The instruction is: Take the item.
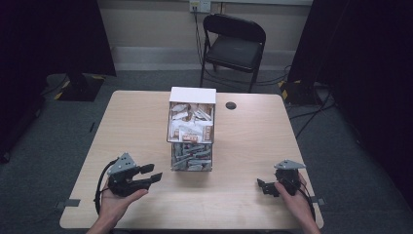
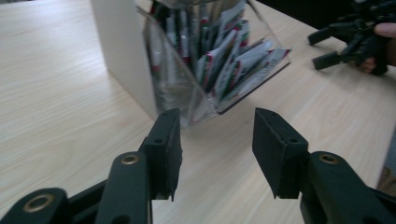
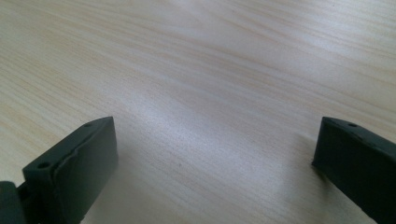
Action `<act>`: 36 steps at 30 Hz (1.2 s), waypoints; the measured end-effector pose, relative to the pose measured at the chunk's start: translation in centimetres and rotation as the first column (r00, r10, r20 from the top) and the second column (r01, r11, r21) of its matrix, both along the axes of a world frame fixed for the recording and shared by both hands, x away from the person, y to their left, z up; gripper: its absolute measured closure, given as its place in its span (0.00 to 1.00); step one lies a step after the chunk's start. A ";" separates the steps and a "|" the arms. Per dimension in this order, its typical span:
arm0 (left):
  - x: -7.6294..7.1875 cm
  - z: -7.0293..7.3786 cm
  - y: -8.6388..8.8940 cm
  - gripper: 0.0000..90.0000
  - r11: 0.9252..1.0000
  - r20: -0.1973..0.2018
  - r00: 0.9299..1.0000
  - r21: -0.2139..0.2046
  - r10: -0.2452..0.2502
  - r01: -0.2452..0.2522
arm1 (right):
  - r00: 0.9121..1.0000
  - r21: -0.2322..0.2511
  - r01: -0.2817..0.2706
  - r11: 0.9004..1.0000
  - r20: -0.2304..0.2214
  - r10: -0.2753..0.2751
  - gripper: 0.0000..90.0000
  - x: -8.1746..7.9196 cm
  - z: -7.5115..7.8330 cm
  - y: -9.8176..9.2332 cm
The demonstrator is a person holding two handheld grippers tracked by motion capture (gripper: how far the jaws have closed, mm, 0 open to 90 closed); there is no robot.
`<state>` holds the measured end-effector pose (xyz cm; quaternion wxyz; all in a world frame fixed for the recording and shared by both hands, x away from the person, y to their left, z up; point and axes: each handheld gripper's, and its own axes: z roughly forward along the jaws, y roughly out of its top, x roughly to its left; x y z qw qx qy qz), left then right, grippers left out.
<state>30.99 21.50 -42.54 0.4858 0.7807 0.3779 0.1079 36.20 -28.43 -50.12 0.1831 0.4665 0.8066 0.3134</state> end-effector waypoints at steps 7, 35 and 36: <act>0.4 0.3 -1.3 0.64 0.998 0.019 0.998 0.008 -0.055 0.055 | 1.000 0.001 0.000 1.000 0.000 0.000 0.00 0.0 0.0 0.0; 3.2 1.1 -6.9 0.70 0.987 0.001 0.987 -0.008 -0.159 0.159 | 1.000 0.000 -0.001 1.000 0.000 0.001 0.00 0.0 0.0 0.0; 3.5 0.9 -7.1 0.70 0.986 -0.002 0.987 -0.017 -0.164 0.164 | 1.000 0.000 -0.001 1.000 0.000 0.001 0.00 0.0 0.0 0.0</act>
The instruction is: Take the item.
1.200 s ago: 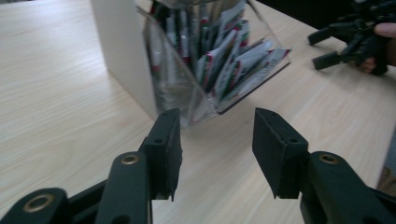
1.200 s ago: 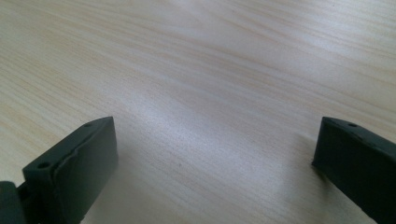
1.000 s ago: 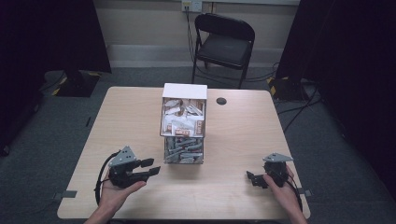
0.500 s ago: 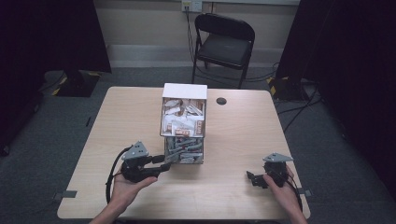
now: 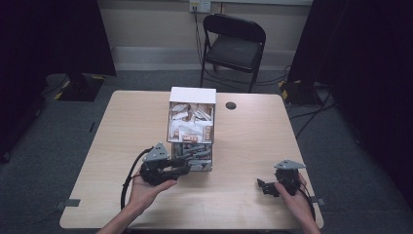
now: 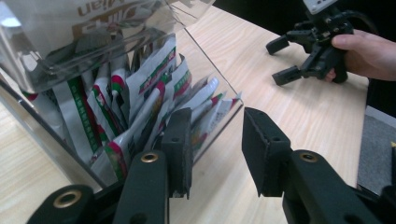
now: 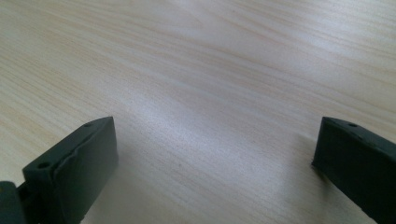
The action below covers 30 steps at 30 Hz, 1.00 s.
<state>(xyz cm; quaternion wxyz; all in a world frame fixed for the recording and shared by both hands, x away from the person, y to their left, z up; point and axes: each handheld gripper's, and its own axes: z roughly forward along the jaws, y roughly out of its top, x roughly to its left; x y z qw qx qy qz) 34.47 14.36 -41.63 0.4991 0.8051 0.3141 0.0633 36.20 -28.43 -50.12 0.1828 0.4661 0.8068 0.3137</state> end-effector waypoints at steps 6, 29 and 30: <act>0.6 -0.7 -0.3 0.72 1.000 0.000 1.000 0.015 0.004 -0.004 | 1.000 0.001 0.001 1.000 0.000 -0.001 0.00 0.0 0.0 0.0; 2.0 -2.9 -0.6 0.89 0.999 -0.002 1.000 0.041 -0.019 0.019 | 1.000 0.001 0.001 1.000 0.000 -0.001 0.00 0.0 0.0 0.0; 2.0 -2.9 -0.6 0.89 0.999 -0.002 1.000 0.041 -0.019 0.019 | 1.000 0.001 0.001 1.000 0.000 -0.001 0.00 0.0 0.0 0.0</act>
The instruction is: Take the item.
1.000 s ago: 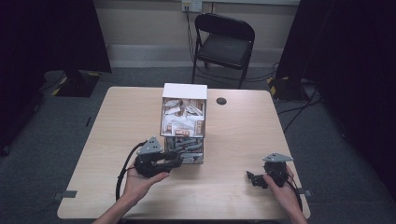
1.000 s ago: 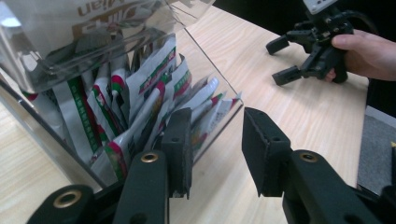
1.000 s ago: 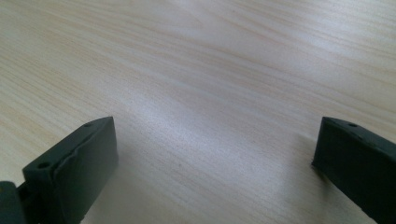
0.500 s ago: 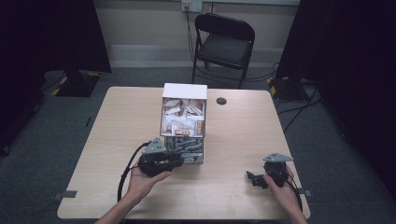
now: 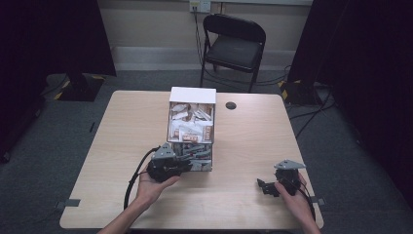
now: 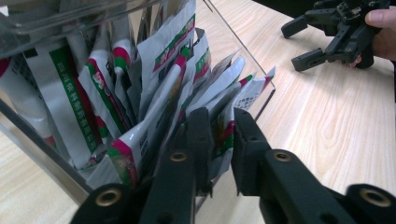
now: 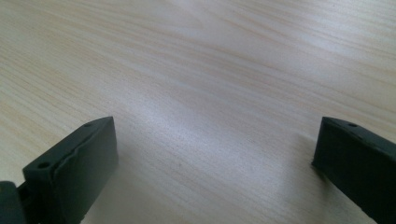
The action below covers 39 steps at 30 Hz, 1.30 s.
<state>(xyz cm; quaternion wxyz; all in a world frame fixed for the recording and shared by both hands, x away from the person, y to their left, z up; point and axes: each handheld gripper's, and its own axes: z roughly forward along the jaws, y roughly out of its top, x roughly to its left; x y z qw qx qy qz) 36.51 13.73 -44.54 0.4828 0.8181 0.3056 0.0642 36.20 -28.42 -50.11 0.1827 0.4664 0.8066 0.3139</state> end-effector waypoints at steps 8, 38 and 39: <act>-0.1 -0.3 0.1 0.86 1.000 -0.006 1.000 -0.018 0.008 -0.008 | 1.000 0.000 -0.001 1.000 0.000 0.001 0.00 0.0 0.0 0.0; 0.0 -0.5 0.6 0.99 0.998 -0.003 1.000 -0.063 0.020 -0.020 | 1.000 0.000 0.000 1.000 0.000 0.000 0.00 0.0 0.0 0.0; 0.0 -0.5 0.6 0.99 0.998 0.000 1.000 -0.063 0.019 -0.019 | 1.000 0.000 0.000 1.000 0.000 0.000 0.00 0.0 0.0 0.0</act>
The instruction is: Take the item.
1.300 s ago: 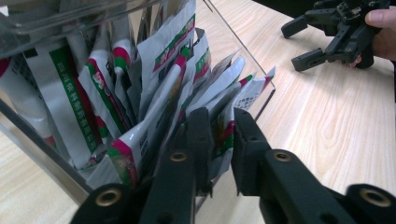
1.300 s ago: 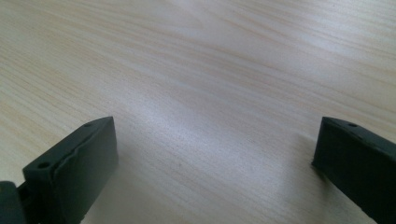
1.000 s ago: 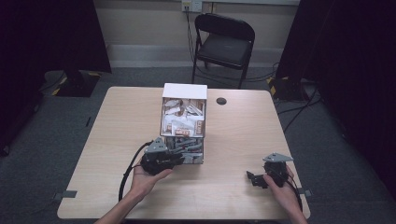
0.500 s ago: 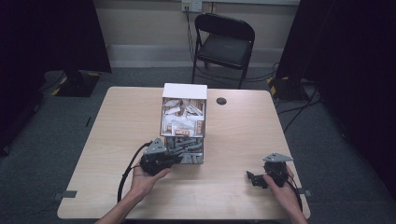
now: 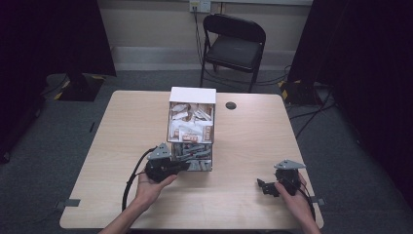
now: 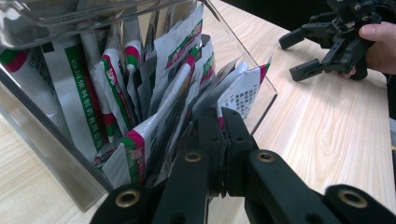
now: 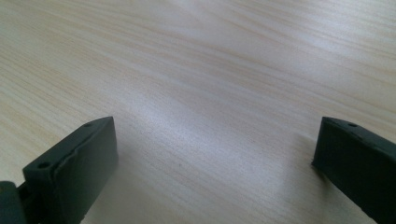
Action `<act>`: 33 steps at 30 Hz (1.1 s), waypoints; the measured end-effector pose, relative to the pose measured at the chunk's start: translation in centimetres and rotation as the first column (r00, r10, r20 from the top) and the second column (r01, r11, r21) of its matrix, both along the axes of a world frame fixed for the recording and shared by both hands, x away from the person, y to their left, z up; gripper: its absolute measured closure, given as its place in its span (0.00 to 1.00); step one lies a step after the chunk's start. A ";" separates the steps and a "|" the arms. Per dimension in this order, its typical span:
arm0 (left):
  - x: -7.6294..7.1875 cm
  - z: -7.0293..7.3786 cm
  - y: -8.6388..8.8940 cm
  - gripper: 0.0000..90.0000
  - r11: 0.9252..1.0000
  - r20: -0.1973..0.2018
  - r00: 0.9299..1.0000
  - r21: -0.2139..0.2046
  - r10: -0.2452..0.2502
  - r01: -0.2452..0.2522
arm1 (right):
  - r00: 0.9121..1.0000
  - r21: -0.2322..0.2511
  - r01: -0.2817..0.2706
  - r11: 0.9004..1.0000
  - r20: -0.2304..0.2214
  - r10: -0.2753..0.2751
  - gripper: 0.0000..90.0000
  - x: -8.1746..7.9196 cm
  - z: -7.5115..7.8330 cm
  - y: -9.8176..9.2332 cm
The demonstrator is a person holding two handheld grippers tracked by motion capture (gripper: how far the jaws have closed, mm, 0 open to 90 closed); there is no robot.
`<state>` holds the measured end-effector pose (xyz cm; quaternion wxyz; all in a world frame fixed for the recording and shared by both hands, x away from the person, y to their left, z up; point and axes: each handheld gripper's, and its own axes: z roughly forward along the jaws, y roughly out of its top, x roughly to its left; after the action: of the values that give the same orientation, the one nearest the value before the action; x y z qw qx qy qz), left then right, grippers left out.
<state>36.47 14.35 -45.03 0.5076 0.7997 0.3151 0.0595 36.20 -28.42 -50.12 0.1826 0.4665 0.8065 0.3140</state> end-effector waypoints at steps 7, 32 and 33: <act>-0.1 0.2 0.0 0.99 1.000 0.004 1.000 -0.007 -0.003 0.003 | 1.000 0.000 0.000 1.000 0.000 0.000 0.00 0.0 0.0 0.0; -0.8 1.6 1.0 0.99 0.999 0.029 1.000 -0.046 -0.010 0.011 | 1.000 -0.001 -0.001 1.000 0.000 0.001 0.00 0.0 0.0 0.0; -0.8 1.8 1.0 0.99 0.999 0.029 1.000 -0.050 -0.012 0.013 | 1.000 0.000 0.000 1.000 0.000 0.000 0.00 0.0 0.0 0.0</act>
<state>35.63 15.37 -43.28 0.5325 0.7877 0.3041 0.0599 36.20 -28.42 -50.11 0.1825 0.4665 0.8065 0.3140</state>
